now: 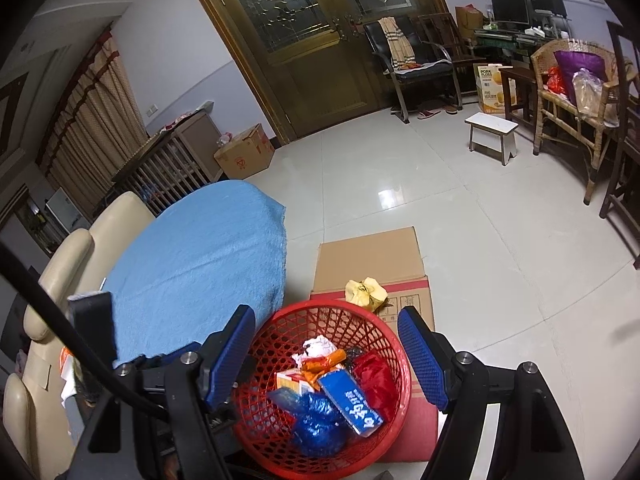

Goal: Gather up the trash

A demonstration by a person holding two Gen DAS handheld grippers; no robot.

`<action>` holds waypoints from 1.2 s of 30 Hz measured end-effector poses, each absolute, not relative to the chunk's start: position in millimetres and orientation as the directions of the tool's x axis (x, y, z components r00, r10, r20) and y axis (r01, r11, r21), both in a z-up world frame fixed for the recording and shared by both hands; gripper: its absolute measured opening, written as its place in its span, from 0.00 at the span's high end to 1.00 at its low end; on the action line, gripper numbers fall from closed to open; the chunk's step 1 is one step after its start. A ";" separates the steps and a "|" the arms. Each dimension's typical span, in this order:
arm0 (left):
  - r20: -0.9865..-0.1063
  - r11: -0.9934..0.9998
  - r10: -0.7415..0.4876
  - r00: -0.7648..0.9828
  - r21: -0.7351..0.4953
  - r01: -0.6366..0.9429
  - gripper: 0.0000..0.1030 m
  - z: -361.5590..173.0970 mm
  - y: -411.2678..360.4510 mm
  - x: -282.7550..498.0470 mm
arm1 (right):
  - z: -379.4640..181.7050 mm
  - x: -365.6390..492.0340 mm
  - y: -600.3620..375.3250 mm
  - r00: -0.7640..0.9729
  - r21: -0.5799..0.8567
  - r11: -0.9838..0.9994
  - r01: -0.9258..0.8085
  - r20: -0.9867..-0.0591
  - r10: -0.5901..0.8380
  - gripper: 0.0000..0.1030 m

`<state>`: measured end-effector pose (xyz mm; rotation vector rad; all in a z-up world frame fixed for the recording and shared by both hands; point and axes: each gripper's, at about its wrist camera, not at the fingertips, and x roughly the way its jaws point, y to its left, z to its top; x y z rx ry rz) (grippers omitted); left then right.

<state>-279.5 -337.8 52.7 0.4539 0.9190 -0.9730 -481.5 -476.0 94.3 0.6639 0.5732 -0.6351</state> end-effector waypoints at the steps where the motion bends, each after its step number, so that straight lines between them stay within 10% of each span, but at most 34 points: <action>1: -0.823 0.524 -0.507 0.255 -0.060 0.850 0.24 55.3 -329.7 -278.4 | 94.4 -481.2 -472.5 0.668 0.374 0.620 0.690 -0.660 -0.344 0.25; 36: -0.744 0.725 -0.492 0.451 -0.064 0.685 0.23 77.8 -176.1 -296.5 | 40.2 -453.3 -337.6 0.562 0.127 0.771 0.625 -0.758 -0.331 0.00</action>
